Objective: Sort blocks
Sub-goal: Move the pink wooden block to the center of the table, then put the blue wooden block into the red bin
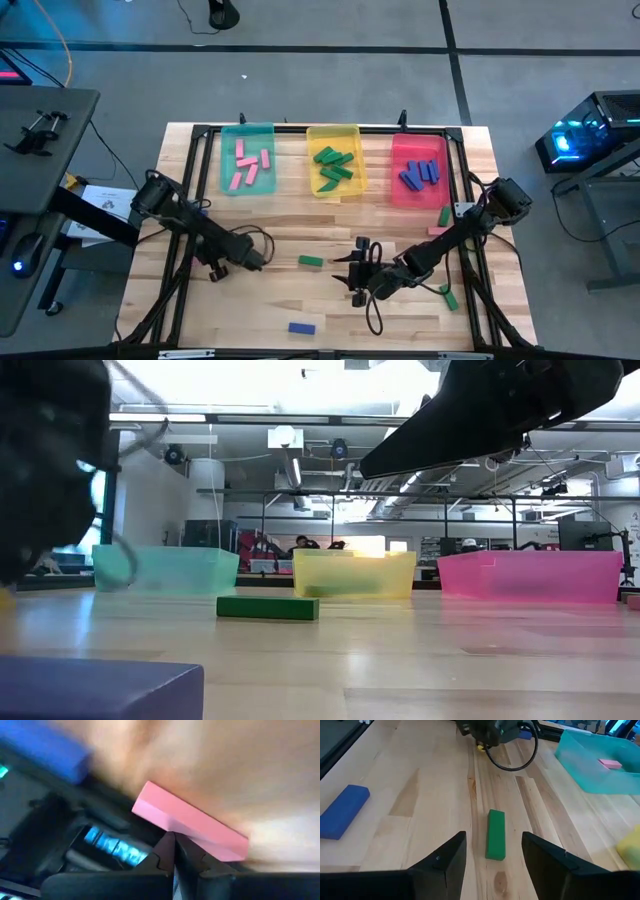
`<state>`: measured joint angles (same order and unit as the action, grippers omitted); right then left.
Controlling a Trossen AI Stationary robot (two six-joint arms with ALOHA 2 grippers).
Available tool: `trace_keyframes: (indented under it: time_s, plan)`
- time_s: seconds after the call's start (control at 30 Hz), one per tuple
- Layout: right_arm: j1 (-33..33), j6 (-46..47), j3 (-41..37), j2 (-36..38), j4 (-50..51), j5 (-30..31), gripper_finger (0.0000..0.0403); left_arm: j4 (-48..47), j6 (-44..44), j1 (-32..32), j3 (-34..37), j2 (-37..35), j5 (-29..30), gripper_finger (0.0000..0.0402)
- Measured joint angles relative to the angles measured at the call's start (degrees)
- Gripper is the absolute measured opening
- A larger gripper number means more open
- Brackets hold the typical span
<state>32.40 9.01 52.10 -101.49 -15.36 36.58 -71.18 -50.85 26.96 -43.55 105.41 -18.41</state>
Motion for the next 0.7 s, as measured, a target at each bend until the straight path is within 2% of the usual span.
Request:
trace_keyframes:
  time_s: [0.07, 0.23, 0.3, 0.4, 0.53, 0.7]
  plan:
    - [0.0, 0.0, 0.0, 0.0, -0.1, 0.0, 0.0176, 0.8, -0.7, 0.1, -3.7, -1.1, 0.8, 0.0]
    - [-0.5, -0.3, 0.0, 0.0, -0.8, 0.0, 0.0176, 1.9, -5.5, 0.2, -13.6, -5.0, 13.8, 0.0]
    - [-0.8, -0.4, 0.0, 0.0, -0.8, 0.0, 0.0176, 1.4, -6.7, -0.6, -15.3, -7.1, 17.0, 0.0]
    - [-1.0, -0.5, 0.0, 0.0, -1.3, -0.1, 0.0176, -2.7, -6.9, -3.2, -14.0, -10.1, 18.3, 0.0]
    - [-0.9, -0.3, 0.0, 0.0, -1.7, -0.4, 0.0176, -9.9, -5.6, -8.0, -8.6, -13.0, 17.8, 0.0]
    - [-0.2, 0.0, 0.0, 0.0, -1.7, -0.4, 0.0176, -7.5, 0.1, -15.1, 0.8, -15.0, 16.9, 0.0]
